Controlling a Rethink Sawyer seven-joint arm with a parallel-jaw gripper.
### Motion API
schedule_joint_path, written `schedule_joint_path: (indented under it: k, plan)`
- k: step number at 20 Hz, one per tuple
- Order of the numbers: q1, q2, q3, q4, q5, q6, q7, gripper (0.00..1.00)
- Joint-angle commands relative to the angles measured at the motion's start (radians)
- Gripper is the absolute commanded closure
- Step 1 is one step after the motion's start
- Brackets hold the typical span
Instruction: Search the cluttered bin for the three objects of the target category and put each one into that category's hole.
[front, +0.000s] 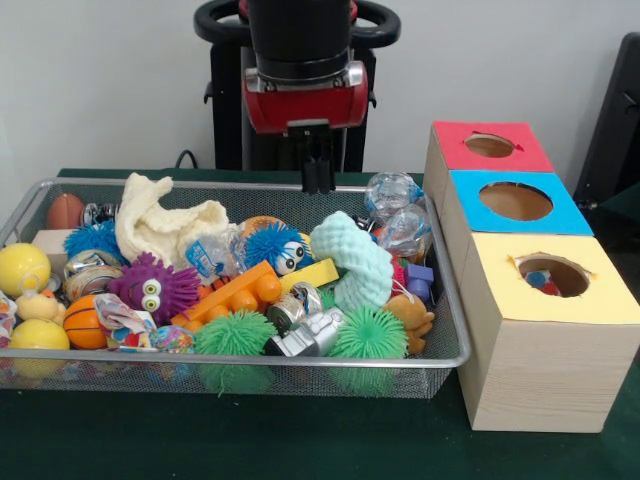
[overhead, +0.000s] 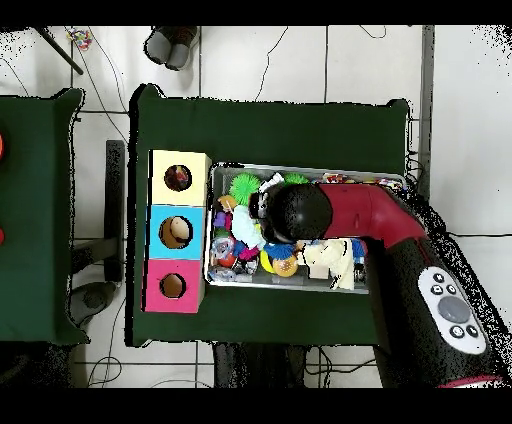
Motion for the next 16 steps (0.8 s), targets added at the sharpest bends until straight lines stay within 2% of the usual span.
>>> schedule_joint_path:
  k: [1, 5, 10, 11, 15, 16]
  plan:
    - [0.041, 0.133, 0.078, -0.235, -0.015, 0.165, -0.18, 1.0]
    - [0.094, 0.21, 0.074, -0.382, -0.015, 0.217, -0.165, 1.0]
    - [0.141, 0.27, 0.07, -0.516, 0.001, 0.299, -0.153, 1.0]
    - [0.148, 0.279, 0.069, -0.537, 0.0, 0.317, -0.156, 0.0]
    - [0.186, 0.348, 0.07, -0.716, -0.023, 0.377, -0.17, 0.0]
    - [0.189, 0.352, 0.069, -0.737, -0.027, 0.385, -0.17, 0.0]
